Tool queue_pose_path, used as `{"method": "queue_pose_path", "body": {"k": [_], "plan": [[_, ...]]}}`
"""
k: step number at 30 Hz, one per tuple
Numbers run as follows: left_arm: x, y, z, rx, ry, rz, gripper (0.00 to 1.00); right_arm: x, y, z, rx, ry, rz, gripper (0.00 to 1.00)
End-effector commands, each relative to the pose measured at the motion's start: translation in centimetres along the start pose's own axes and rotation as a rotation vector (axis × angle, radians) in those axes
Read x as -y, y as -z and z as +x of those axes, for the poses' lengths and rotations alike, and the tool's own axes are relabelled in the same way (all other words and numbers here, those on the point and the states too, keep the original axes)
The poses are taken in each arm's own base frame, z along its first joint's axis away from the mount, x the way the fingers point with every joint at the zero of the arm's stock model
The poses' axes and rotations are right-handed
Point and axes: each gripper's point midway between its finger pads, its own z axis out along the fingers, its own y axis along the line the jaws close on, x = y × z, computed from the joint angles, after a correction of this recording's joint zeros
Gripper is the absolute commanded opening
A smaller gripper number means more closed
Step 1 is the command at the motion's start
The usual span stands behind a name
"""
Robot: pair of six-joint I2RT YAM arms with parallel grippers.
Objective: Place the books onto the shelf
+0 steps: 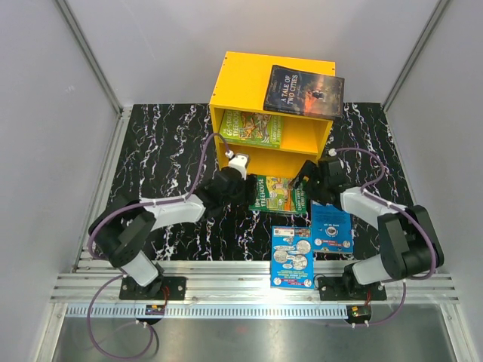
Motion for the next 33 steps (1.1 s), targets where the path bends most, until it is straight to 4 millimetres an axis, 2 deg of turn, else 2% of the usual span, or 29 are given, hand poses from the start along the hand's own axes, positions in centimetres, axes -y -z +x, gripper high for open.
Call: {"method": "queue_pose_path", "body": {"k": [1,2,3,5,6,9,10,16,18,19,21,23,24,27,31,32,33], "plan": [[2.5,-0.9,-2.3,0.085,0.058,0.095,0.74,-1.1,-1.4,-2.3,0.067,0.023,-0.057,0.97],[3.0,-1.1,-2.3,0.09,0.065,0.121,0.74,-1.4,-1.8,-2.5,0.069,0.022,-0.075,0.97],[3.3,-1.3,-2.0,0.083,0.072,0.137,0.74,-1.0,-2.8,-1.8,0.044,0.019,-0.064,0.96],[4.1,-1.9,-1.4,0.068,0.088,0.182,0.74,-1.7,-3.5,-1.3,0.02,0.004,-0.107,0.92],[4.4,-2.1,-1.1,0.064,0.093,0.198,0.73,-1.3,-4.3,-0.6,-0.008,-0.008,-0.105,0.91],[5.3,-2.4,-0.5,0.057,0.113,0.252,0.74,-1.7,-4.5,0.9,-0.051,-0.037,-0.167,0.87],[5.4,-2.4,-0.2,0.053,0.119,0.261,0.74,-1.4,-4.4,1.8,-0.074,-0.054,-0.174,0.86],[6.0,-2.9,1.7,0.023,0.15,0.309,0.73,-1.5,-1.9,3.2,-0.08,-0.07,-0.234,0.77],[6.3,-2.8,2.4,0.014,0.16,0.327,0.73,-2.1,-0.4,2.7,-0.055,-0.063,-0.261,0.76],[6.5,-2.7,2.4,0.017,0.169,0.335,0.73,-1.7,0.0,3.1,-0.065,-0.064,-0.245,0.75],[6.6,-2.8,2.9,0.008,0.17,0.337,0.73,-2.3,1.6,2.3,-0.032,-0.056,-0.262,0.74],[6.8,-2.8,3.2,0.004,0.169,0.344,0.73,-2.2,2.6,2.3,-0.031,-0.053,-0.257,0.74],[6.9,-2.8,3.4,0.0,0.17,0.345,0.72,-2.9,3.5,1.8,-0.008,-0.046,-0.281,0.74],[6.9,-2.8,3.6,0.0,0.177,0.35,0.72,-3.4,4.6,1.2,0.022,-0.042,-0.303,0.74],[6.0,-1.8,3.0,0.037,0.169,0.313,0.71,-2.6,3.5,0.4,0.053,-0.029,-0.246,0.74],[5.0,-1.7,3.1,0.041,0.166,0.262,0.71,-2.5,3.1,0.3,0.054,-0.028,-0.234,0.74],[4.8,-1.1,2.2,0.067,0.158,0.243,0.71,-2.0,2.2,0.5,0.041,-0.029,-0.21,0.74]]}}
